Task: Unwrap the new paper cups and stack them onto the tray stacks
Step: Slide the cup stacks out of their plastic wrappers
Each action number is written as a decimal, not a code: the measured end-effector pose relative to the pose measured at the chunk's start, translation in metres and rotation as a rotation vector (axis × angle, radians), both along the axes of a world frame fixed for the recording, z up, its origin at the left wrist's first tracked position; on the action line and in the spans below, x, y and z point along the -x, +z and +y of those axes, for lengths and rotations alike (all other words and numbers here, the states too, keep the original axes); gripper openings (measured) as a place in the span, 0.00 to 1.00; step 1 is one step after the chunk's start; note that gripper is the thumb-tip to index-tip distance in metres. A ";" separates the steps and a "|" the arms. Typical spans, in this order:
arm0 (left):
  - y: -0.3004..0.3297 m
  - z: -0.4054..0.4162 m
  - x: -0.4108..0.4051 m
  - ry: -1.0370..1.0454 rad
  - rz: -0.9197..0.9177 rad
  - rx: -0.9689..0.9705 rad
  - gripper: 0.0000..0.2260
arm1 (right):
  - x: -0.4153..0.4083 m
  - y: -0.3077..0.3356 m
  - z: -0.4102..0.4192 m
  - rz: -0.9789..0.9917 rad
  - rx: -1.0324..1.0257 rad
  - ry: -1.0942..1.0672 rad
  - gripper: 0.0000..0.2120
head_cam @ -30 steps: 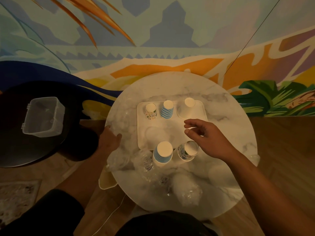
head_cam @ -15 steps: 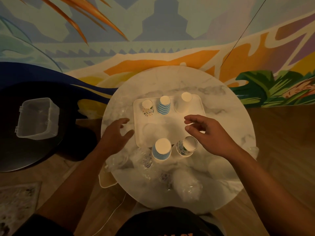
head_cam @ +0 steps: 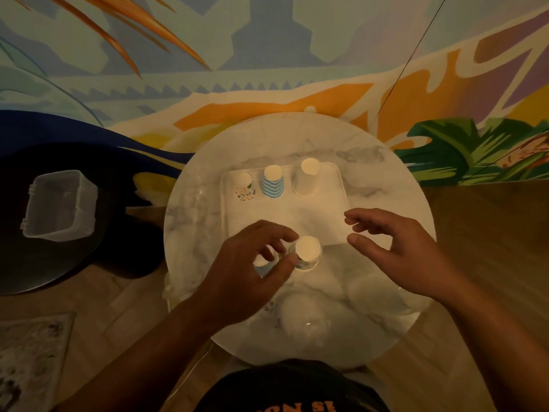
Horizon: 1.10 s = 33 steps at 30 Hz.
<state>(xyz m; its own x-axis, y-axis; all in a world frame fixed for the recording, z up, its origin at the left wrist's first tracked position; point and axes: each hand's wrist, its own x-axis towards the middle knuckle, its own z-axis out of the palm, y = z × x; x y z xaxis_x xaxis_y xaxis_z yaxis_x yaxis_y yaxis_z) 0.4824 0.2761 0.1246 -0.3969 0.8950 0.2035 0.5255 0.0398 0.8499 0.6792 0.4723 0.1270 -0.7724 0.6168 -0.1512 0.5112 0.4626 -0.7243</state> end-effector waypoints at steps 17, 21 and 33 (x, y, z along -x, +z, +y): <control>-0.060 0.083 -0.177 0.144 -0.675 0.555 0.23 | -0.133 -0.059 0.066 -0.167 0.154 0.382 0.49; -0.074 0.099 -0.194 0.313 -1.034 0.642 0.16 | -0.133 -0.089 0.049 -0.094 0.151 0.314 0.39; -0.144 0.137 -0.220 0.685 -1.575 0.689 0.26 | -0.141 -0.104 0.069 0.010 0.130 0.046 0.29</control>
<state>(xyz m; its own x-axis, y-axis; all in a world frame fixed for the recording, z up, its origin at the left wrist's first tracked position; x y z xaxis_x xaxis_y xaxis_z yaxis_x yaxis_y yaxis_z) 0.7026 0.4129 -0.0192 -0.1193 0.2698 -0.9555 -0.8948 0.3877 0.2212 0.8205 0.5415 0.0234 -0.8011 0.5566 -0.2202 0.4844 0.3868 -0.7847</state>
